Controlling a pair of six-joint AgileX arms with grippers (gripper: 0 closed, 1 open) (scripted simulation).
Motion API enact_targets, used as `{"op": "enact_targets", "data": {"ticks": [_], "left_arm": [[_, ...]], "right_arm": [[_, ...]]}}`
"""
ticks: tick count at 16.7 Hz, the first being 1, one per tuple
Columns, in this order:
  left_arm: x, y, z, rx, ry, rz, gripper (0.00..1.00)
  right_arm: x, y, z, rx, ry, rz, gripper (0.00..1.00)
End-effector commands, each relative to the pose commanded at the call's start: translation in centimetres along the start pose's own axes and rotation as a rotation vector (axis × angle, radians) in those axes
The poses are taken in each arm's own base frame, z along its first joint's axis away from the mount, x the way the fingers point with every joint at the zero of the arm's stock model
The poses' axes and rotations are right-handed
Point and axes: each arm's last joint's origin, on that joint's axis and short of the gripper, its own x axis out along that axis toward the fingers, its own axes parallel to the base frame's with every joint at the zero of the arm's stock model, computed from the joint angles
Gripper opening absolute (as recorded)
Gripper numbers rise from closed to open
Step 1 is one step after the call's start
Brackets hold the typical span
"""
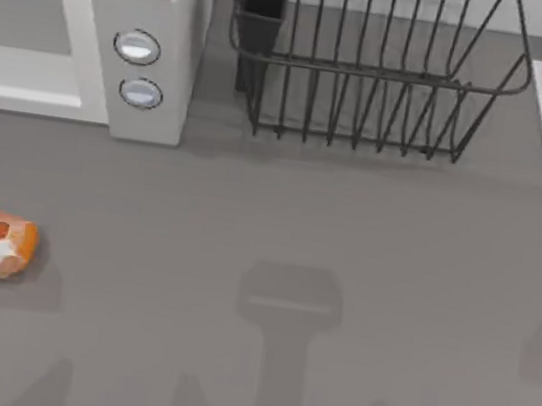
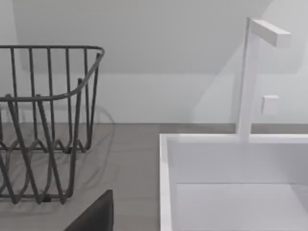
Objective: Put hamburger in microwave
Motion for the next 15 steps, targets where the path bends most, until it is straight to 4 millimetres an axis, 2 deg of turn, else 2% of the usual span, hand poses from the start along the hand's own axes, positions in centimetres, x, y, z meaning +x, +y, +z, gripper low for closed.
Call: {"op": "enact_targets", "data": {"ticks": [4,9,12,15], "left_arm": [[0.0,0.0,0.5,0.001,0.025,-0.003,1.00],[1.2,-0.1,3.7,0.011,0.245,-0.018,1.00],[3.7,-0.3,5.5,0.024,0.495,-0.028,1.00],[7.6,-0.5,6.0,0.041,0.788,-0.041,1.00]], "right_arm": [[0.0,0.0,0.0,0.000,0.000,0.000,1.00],[0.0,0.0,0.0,0.000,0.000,0.000,1.00],[0.0,0.0,0.0,0.000,0.000,0.000,1.00],[0.0,0.0,0.0,0.000,0.000,0.000,1.00]]}}
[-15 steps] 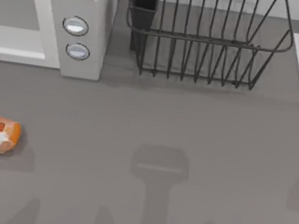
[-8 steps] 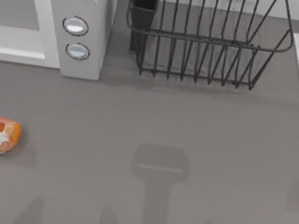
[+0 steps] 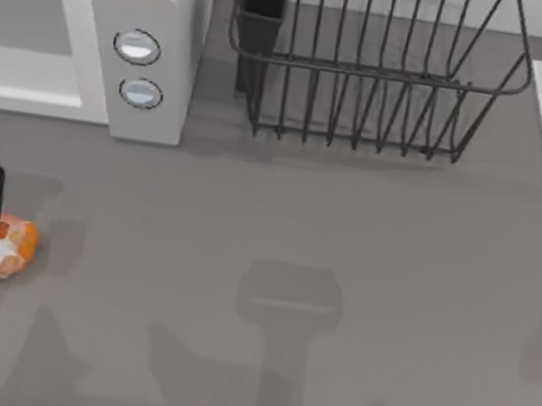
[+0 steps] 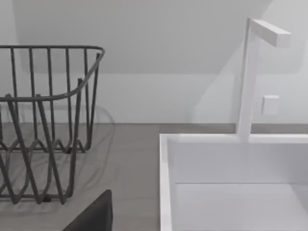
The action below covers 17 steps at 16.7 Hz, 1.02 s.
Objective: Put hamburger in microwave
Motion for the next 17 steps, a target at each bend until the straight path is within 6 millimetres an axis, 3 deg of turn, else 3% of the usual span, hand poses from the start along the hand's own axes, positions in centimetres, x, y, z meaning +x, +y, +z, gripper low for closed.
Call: {"op": "enact_targets", "data": {"ticks": [5,10,13,17], "left_arm": [[5.4,-0.2,4.0,0.031,0.414,-0.022,1.00],[11.0,-0.5,5.9,0.051,0.698,-0.040,1.00],[12.9,-0.6,6.3,0.058,0.775,-0.046,1.00],[13.3,-0.6,6.5,0.059,0.789,-0.048,1.00]], "right_arm": [[0.0,0.0,0.0,0.000,0.000,0.000,1.00],[0.0,0.0,0.0,0.000,0.000,0.000,1.00],[0.0,0.0,0.0,0.000,0.000,0.000,1.00],[0.0,0.0,0.0,0.000,0.000,0.000,1.00]]}}
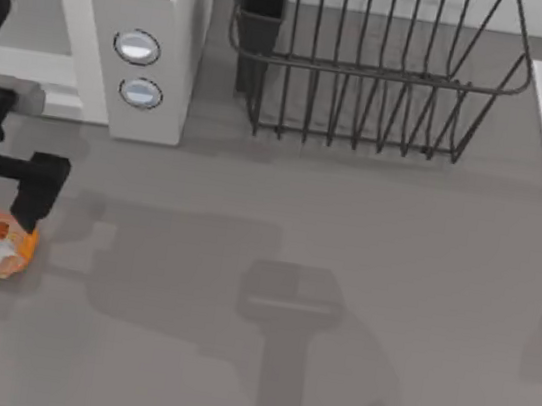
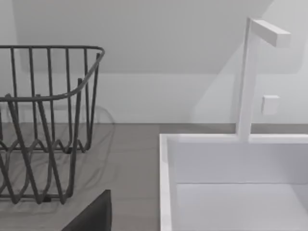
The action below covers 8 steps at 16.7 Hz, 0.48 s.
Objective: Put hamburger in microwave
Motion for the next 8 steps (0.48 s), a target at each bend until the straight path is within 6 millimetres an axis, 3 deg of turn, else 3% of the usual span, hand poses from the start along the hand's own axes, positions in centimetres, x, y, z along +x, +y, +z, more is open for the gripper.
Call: {"op": "enact_targets", "data": {"ticks": [4,8], "left_arm": [[0.2,0.1,-0.3,-0.003,-0.001,0.000,1.00],[2.6,-0.1,-1.0,0.000,0.001,0.000,1.00]], "right_arm": [[0.0,0.0,0.0,0.000,0.000,0.000,1.00],[0.0,0.0,0.0,0.000,0.000,0.000,1.00]]}}
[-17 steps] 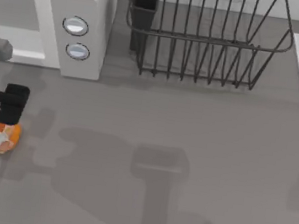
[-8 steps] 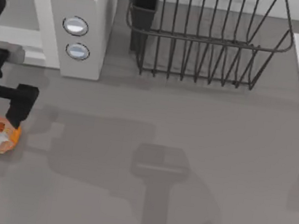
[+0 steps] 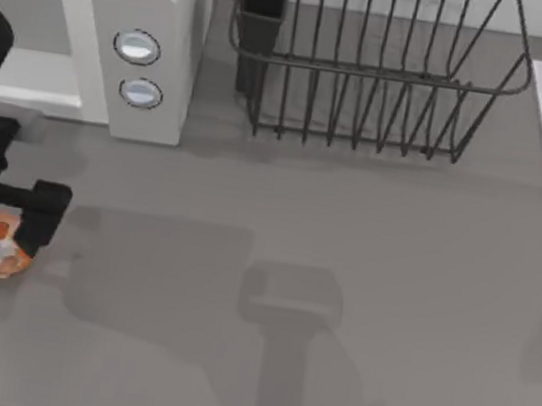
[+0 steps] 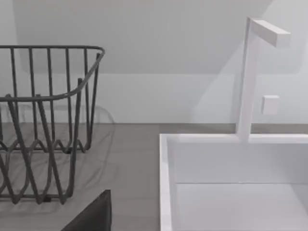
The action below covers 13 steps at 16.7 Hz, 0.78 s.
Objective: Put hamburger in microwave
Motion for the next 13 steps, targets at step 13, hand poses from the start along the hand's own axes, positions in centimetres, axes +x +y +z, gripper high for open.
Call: {"op": "enact_targets", "data": {"ticks": [13], "left_arm": [[5.4,0.1,1.0,0.000,-0.001,0.000,0.85]], "right_arm": [[0.0,0.0,0.0,0.000,0.000,0.000,1.00]]}}
